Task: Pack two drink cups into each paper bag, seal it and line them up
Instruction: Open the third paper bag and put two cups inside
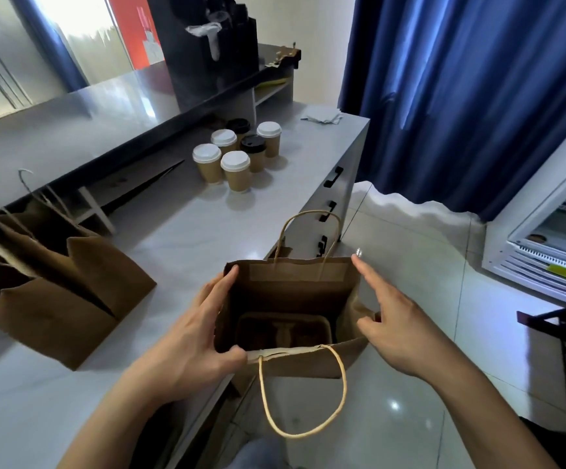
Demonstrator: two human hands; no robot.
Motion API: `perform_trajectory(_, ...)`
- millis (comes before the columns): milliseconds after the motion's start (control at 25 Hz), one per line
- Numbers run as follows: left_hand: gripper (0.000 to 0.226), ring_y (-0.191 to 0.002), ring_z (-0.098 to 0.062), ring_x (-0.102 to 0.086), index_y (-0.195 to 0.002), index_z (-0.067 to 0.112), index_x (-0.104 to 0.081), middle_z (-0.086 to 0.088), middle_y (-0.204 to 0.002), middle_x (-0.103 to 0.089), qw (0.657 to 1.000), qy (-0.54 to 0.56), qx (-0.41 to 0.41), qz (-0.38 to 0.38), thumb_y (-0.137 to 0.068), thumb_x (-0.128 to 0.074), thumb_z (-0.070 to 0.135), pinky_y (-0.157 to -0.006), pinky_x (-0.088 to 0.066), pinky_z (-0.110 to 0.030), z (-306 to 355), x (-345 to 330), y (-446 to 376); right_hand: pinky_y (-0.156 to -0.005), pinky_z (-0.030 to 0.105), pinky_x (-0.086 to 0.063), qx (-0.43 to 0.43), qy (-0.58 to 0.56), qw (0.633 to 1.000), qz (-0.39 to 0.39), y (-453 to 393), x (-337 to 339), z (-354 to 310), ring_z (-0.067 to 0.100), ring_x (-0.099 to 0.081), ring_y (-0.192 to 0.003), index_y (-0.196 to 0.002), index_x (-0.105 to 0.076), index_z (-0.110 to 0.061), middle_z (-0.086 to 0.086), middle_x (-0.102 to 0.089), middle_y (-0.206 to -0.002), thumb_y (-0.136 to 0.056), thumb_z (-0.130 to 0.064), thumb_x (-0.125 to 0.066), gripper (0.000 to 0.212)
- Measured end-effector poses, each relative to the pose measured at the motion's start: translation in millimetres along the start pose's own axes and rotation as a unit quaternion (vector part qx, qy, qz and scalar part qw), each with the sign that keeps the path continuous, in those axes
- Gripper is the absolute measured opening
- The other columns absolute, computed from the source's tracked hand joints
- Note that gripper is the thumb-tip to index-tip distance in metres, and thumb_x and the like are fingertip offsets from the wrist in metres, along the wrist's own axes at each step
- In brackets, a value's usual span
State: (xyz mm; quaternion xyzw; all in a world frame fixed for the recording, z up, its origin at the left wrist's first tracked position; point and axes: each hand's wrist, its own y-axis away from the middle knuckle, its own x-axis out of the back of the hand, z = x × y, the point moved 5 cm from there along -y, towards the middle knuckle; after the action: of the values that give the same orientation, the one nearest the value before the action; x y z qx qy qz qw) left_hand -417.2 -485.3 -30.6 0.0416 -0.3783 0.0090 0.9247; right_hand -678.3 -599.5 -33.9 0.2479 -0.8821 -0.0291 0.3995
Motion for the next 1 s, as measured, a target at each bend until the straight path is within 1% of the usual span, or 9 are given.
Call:
perform_trajectory(80, 0.104, -0.131, 0.004, -0.035, -0.153, 0.058, 0.001, 0.029, -0.152, -0.019, 1.0, 0.002, 0.002, -0.007, -0.069, -0.06, 0.05, -0.091, -0.037, -0.009, 4.4, -5.4, -18.9, -0.063, 0.008, -0.043, -0.003, -0.004, 1.0, 0.003, -11.5, 11.2, 9.3, -0.006, -0.054, -0.071, -0.152, 0.0, -0.064, -0.02, -0.022, -0.164, -0.096, -0.014, -0.057, 0.094)
perform_trajectory(160, 0.103, -0.13, 0.009, -0.03, -0.153, 0.057, 0.001, 0.031, -0.15, -0.018, 1.0, 0.0, 0.004, -0.013, -0.071, -0.061, 0.048, -0.091, -0.034, -0.003, 8.2, -8.2, -37.8, -0.079, 0.011, -0.042, -0.002, -0.009, 1.0, 0.004, -23.7, 20.5, 15.9, -0.008, -0.047, -0.075, -0.151, 0.0, -0.065, -0.021, -0.019, -0.165, -0.097, -0.014, -0.056, 0.093)
perform_trajectory(280, 0.103, -0.134, 0.004, -0.032, -0.154, 0.054, 0.0, 0.03, -0.151, -0.019, 1.0, 0.007, -0.003, -0.022, -0.074, -0.062, 0.043, -0.097, -0.036, -0.01, 15.4, -10.4, -74.6, -0.091, 0.021, -0.04, -0.001, -0.011, 1.0, 0.006, -49.9, 37.6, 25.1, -0.002, -0.054, -0.105, -0.152, 0.0, -0.063, -0.023, -0.016, -0.165, -0.097, -0.014, -0.056, 0.092)
perform_trajectory(440, 0.102, -0.136, -0.005, -0.037, -0.157, 0.047, -0.003, 0.022, -0.154, -0.021, 1.0, 0.008, -0.013, -0.024, -0.078, -0.066, 0.033, -0.101, -0.04, -0.02, 21.8, -7.2, -127.8, -0.082, 0.02, -0.041, -0.01, 0.002, 1.0, 0.011, -97.8, 62.8, 33.3, -0.004, -0.043, -0.08, -0.151, 0.001, -0.064, -0.021, -0.019, -0.164, -0.098, -0.016, -0.056, 0.092)
perform_trajectory(560, 0.103, -0.133, 0.001, -0.035, -0.156, 0.051, -0.002, 0.028, -0.152, -0.019, 1.0, 0.005, -0.01, -0.02, -0.075, -0.064, 0.039, -0.095, -0.038, -0.013, 19.3, -0.7, -171.7, -0.089, 0.022, -0.041, -0.004, 0.008, 1.0, 0.011, -139.8, 80.4, 33.6, 0.002, -0.046, -0.095, -0.153, -0.001, -0.062, -0.022, -0.018, -0.165, -0.097, -0.015, -0.056, 0.092)
perform_trajectory(640, 0.103, -0.13, 0.004, -0.035, -0.154, 0.055, 0.0, 0.031, -0.151, -0.018, 1.0, 0.001, -0.004, -0.019, -0.07, -0.059, 0.047, -0.092, -0.037, -0.01, 18.1, 4.3, -200.1, -0.09, 0.022, -0.042, -0.002, 0.008, 1.0, 0.013, -167.4, 92.1, 32.6, 0.0, -0.039, -0.089, -0.153, -0.002, -0.061, -0.021, -0.021, -0.164, -0.097, -0.014, -0.057, 0.092)
perform_trajectory(720, 0.103, -0.131, 0.002, -0.035, -0.153, 0.057, 0.0, 0.03, -0.152, -0.019, 1.0, 0.007, -0.002, -0.025, -0.068, -0.057, 0.051, -0.097, -0.039, -0.016, 17.7, 8.5, -228.3, -0.088, 0.022, -0.041, -0.004, 0.008, 1.0, 0.02, -192.4, 104.1, 31.4, 0.0, -0.04, -0.09, -0.154, -0.002, -0.06, -0.02, -0.022, -0.164, -0.097, -0.014, -0.057, 0.091)
perform_trajectory(840, 0.103, -0.134, -0.004, -0.035, -0.151, 0.06, 0.001, 0.027, -0.154, -0.019, 1.0, 0.014, -0.004, -0.023, -0.067, -0.057, 0.054, -0.102, -0.044, -0.026, 18.5, 13.5, -264.6, -0.089, 0.021, -0.042, 0.001, 0.008, 1.0, 0.028, -223.7, 119.6, 33.0, 0.01, -0.053, -0.116, -0.154, -0.002, -0.059, -0.021, -0.019, -0.165, -0.098, -0.014, -0.059, 0.091)
perform_trajectory(1000, 0.105, -0.138, 0.0, -0.031, -0.153, 0.058, -0.001, 0.029, -0.155, -0.018, 1.0, 0.02, 0.007, -0.014, -0.065, -0.058, 0.054, -0.105, -0.042, -0.026, 21.5, 13.8, -296.0, -0.087, 0.022, -0.043, 0.009, 0.011, 1.0, 0.026, -259.2, 135.7, 39.1, 0.017, -0.054, -0.126, -0.155, -0.005, -0.058, -0.019, -0.022, -0.165, -0.098, -0.015, -0.06, 0.09)
